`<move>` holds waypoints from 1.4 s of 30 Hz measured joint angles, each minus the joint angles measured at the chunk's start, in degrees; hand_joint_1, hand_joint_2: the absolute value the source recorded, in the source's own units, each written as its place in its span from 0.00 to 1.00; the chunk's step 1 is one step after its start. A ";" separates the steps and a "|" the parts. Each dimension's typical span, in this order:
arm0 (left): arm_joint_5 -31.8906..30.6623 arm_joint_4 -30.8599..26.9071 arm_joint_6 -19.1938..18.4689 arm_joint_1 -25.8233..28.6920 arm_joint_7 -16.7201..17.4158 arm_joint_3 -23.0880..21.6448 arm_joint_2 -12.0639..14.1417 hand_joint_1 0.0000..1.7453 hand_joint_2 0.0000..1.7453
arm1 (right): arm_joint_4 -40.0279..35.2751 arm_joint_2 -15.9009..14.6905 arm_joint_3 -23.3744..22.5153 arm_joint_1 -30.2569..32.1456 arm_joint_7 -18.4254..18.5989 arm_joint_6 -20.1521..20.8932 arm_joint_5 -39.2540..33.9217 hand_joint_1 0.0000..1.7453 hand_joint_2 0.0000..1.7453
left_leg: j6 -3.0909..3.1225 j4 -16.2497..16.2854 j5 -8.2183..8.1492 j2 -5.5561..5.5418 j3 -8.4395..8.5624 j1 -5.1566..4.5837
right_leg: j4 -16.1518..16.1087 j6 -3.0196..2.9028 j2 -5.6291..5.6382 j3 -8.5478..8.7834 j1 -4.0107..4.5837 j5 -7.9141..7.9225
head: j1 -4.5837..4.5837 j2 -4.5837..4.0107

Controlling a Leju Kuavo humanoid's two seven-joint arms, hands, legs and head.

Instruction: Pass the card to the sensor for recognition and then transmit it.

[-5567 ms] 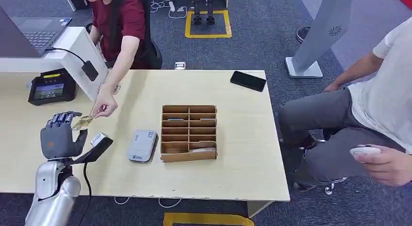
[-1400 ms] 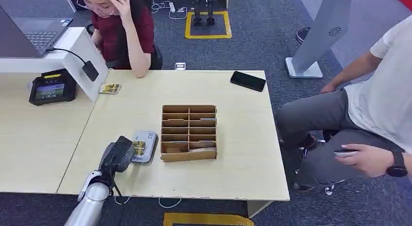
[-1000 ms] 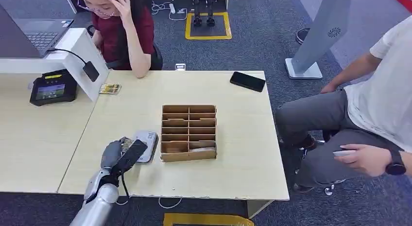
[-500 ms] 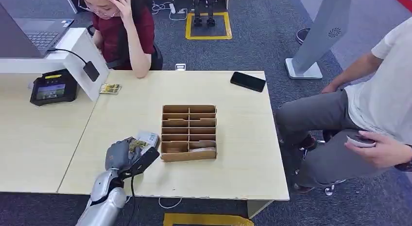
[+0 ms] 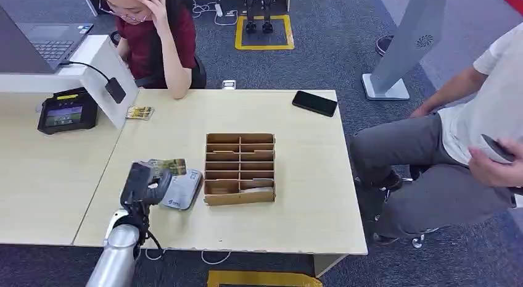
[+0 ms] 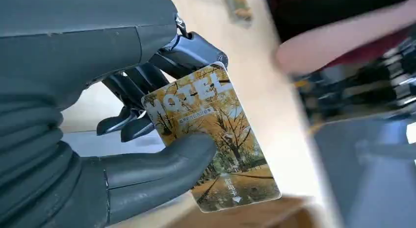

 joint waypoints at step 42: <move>-56.91 0.88 38.54 -13.16 3.09 0.35 4.87 1.00 1.00 | 0.02 1.62 2.14 -0.60 0.48 2.95 6.06 0.00 1.00 | 0.01 0.00 0.02 0.02 -0.02 -0.01 | 0.00 0.02 0.05 -0.06 0.00 0.02 | -0.04 0.00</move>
